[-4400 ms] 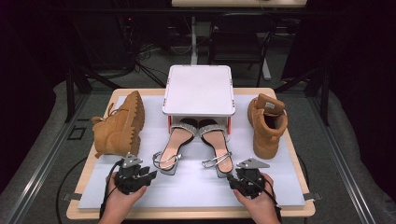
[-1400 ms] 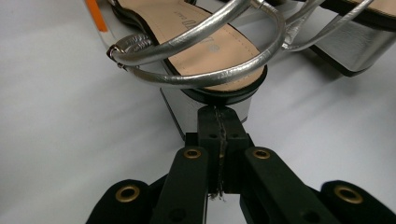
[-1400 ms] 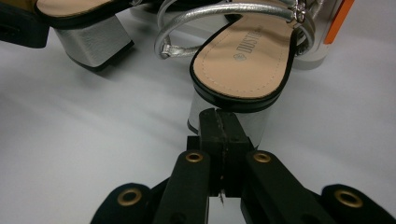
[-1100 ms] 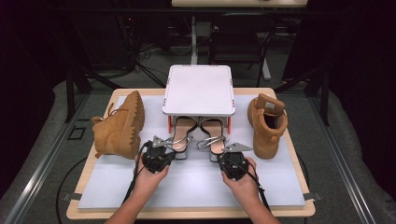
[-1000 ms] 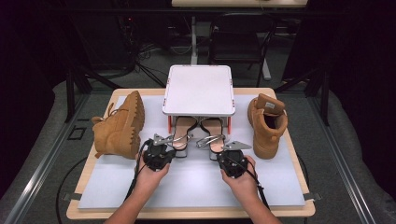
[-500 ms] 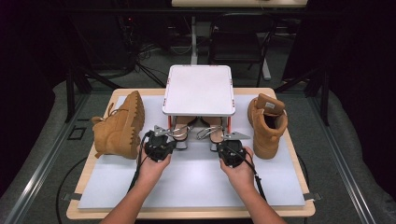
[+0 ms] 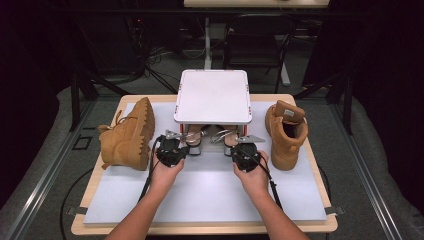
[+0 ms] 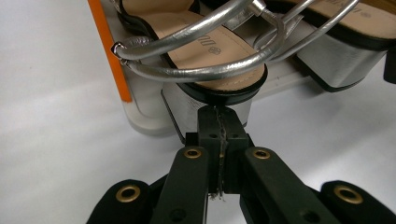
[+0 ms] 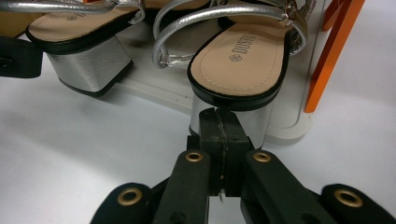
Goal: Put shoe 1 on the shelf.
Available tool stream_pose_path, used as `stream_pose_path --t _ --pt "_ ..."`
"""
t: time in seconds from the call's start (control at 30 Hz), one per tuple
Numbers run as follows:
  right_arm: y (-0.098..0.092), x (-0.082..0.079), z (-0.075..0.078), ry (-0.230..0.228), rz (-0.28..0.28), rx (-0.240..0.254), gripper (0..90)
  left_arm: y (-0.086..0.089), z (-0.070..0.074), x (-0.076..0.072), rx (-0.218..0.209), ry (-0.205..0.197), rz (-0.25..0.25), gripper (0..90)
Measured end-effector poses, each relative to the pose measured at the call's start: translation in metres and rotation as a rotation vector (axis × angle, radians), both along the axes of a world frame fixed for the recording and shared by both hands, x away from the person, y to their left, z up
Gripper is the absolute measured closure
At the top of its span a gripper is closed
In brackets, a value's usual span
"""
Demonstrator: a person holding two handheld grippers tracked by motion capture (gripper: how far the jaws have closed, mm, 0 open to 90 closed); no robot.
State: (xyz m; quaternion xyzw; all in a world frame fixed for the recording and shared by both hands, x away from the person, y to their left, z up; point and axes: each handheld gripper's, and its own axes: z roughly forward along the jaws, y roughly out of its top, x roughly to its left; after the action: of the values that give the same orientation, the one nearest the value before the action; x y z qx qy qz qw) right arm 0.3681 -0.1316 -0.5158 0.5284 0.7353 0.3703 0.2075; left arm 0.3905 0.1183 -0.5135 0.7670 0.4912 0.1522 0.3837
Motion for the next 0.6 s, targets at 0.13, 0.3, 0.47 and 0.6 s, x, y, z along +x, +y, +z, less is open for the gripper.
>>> stream_pose_path --t 0.13,0.3,0.47,0.6 --pt "0.001 0.005 -0.001 0.002 -0.006 0.011 90.0 -0.003 0.002 0.005 -0.018 -0.003 0.007 90.0" --pt "0.004 0.008 -0.002 -0.007 -0.006 0.001 90.0 -0.008 -0.001 0.01 -0.013 -0.003 0.009 90.0" --pt "0.005 0.014 -0.004 -0.011 -0.017 0.004 90.0 -0.012 -0.005 0.014 0.003 -0.005 0.01 90.0" --pt "0.007 0.016 -0.004 -0.004 -0.02 -0.004 90.0 -0.014 -0.01 0.018 0.012 0.001 0.019 90.0"
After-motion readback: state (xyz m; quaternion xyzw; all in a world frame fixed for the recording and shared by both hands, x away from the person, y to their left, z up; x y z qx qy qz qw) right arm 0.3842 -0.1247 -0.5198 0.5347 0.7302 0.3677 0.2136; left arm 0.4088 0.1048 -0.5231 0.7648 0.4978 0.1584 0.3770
